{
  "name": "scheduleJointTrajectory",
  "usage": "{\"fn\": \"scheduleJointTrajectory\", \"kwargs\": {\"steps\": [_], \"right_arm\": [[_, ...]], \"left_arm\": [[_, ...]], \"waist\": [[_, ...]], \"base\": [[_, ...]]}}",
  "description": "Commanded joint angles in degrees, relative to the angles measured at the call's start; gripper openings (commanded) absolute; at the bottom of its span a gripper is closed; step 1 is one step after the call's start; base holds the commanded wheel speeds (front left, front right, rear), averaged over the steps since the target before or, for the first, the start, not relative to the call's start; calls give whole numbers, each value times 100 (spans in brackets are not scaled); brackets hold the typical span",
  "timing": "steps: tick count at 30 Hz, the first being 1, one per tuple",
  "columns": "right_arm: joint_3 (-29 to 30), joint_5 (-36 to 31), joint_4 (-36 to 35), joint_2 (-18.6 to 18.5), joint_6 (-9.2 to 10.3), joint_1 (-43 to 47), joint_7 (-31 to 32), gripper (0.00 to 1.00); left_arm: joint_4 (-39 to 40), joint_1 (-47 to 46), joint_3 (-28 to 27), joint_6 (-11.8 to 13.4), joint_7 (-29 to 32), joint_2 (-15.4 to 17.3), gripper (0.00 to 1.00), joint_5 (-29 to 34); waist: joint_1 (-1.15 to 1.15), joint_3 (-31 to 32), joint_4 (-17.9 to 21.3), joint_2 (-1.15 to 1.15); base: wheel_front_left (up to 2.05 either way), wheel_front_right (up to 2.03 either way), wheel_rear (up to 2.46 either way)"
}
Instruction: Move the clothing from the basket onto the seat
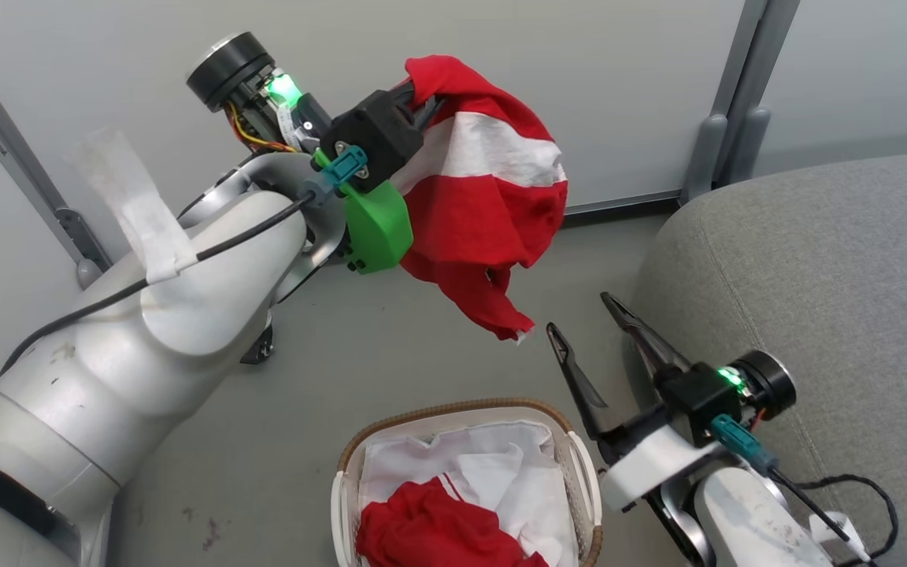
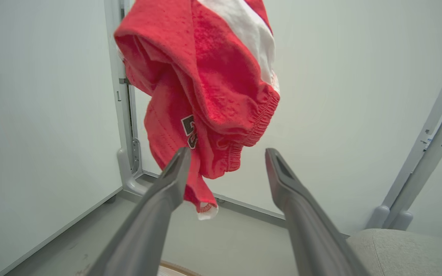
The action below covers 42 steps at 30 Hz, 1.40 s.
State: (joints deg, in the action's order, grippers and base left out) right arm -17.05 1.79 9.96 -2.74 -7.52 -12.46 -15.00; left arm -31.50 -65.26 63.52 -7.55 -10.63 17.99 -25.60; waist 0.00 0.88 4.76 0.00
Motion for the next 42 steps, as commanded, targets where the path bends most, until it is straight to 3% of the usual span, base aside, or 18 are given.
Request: {"fn": "scheduleJointTrajectory", "kwargs": {"steps": [1,9,21,22,23,25,37,39,40,41,42], "right_arm": [[-93,-68,145,-26,6,-202,-28,100],[-11,-233,663,-25,6,-888,-28,100],[224,-277,739,-24,6,-1293,-28,100],[222,-253,777,-24,6,-1302,-28,75],[211,-241,815,-24,6,-1318,-28,34],[207,-215,858,-24,6,-1378,-28,0],[364,-128,795,-24,6,-1340,-28,0],[429,-135,773,-24,6,-1309,-29,0],[482,-147,761,-26,6,-1295,-28,0],[531,-153,758,-28,6,-1285,-28,0],[588,-152,746,-25,6,-1283,-28,0]], "left_arm": [[47,-128,60,12,25,-56,0,-102],[245,-249,440,12,68,-265,0,-279],[525,-165,700,12,-59,-309,0,-399],[520,-138,710,12,-64,-312,0,-413],[504,-103,721,12,-62,-312,0,-436],[477,-49,742,12,-81,-308,0,-454],[225,398,557,76,-266,-314,0,-891],[178,561,484,123,-320,-351,18,-997],[151,658,439,147,-348,-372,32,-1068],[140,741,395,168,-370,-386,36,-1124],[122,857,342,189,-399,-411,82,-1188]], "waist": [[0,16,-30,0],[0,20,-257,0],[0,4,-404,0],[0,4,-404,0],[0,3,-402,0],[0,-2,-398,0],[0,-56,-349,0],[0,-70,-351,0],[0,-80,-353,0],[0,-88,-357,0],[0,-100,-362,0]], "base": [[0,0,0],[0,0,0],[0,0,0],[0,0,0],[0,0,0],[0,0,0],[0,0,0],[0,0,0],[0,0,0],[0,0,0],[0,0,0]]}}
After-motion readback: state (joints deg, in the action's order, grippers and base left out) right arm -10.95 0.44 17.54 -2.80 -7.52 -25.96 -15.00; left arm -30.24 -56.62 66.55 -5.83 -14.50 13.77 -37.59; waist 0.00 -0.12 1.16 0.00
